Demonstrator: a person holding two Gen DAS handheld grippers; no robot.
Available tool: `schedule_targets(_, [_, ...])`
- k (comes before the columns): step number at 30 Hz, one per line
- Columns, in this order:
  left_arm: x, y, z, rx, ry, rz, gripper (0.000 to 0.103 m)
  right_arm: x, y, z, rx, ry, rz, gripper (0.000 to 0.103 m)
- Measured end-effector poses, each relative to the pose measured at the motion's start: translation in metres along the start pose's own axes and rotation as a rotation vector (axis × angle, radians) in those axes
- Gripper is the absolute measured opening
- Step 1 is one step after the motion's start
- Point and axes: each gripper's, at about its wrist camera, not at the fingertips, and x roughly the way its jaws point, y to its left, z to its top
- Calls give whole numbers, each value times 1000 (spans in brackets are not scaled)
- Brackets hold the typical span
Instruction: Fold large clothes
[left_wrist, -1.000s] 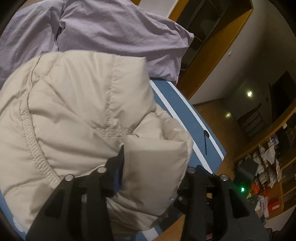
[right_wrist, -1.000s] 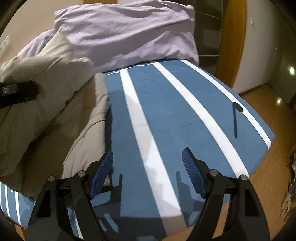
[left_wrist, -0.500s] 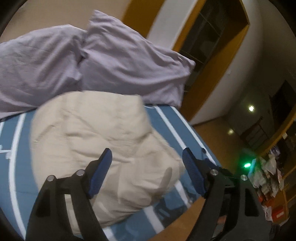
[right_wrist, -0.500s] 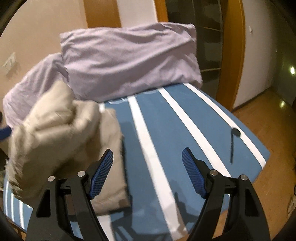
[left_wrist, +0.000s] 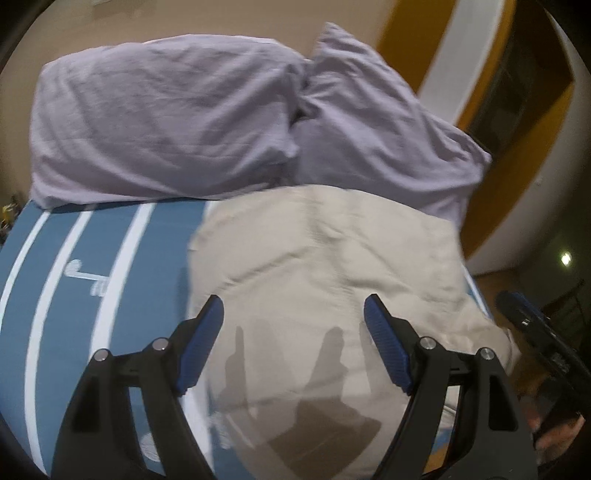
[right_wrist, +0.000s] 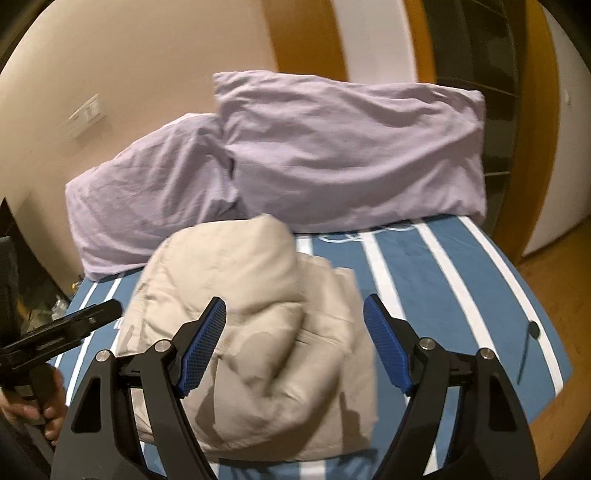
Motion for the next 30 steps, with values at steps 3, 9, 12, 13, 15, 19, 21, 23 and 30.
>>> schedule_targets(3, [8, 16, 4, -39, 2, 33, 78, 7, 18, 4, -32, 6, 26, 67])
schedule_targets(9, [36, 32, 1, -87, 54, 65, 79, 22, 36, 8, -65, 30, 50, 53])
schedule_targets(12, [46, 28, -5, -77, 71, 56, 79, 29, 35, 6, -57, 43, 45, 52])
schedule_targets(13, [49, 25, -6, -68, 75, 47, 79, 30, 33, 5, -54, 46, 43, 52])
schedule_targets(15, [53, 20, -9, -63, 82, 31, 79, 33, 29, 3, -45, 53, 34, 52])
schedule_targets(19, [63, 7, -11, -40, 82, 23, 79, 36, 16, 0, -21, 64, 10, 52])
schedule_targets(21, [66, 0, -10, -24, 83, 27, 79, 38, 9, -2, -9, 68, -4, 52])
schedule_targets(23, [70, -6, -10, -11, 85, 28, 79, 39, 3, -3, 2, 71, -15, 52])
schedule_targets(30, [74, -16, -11, 28, 83, 23, 79, 53, -15, -19, 13, 90, -71, 52])
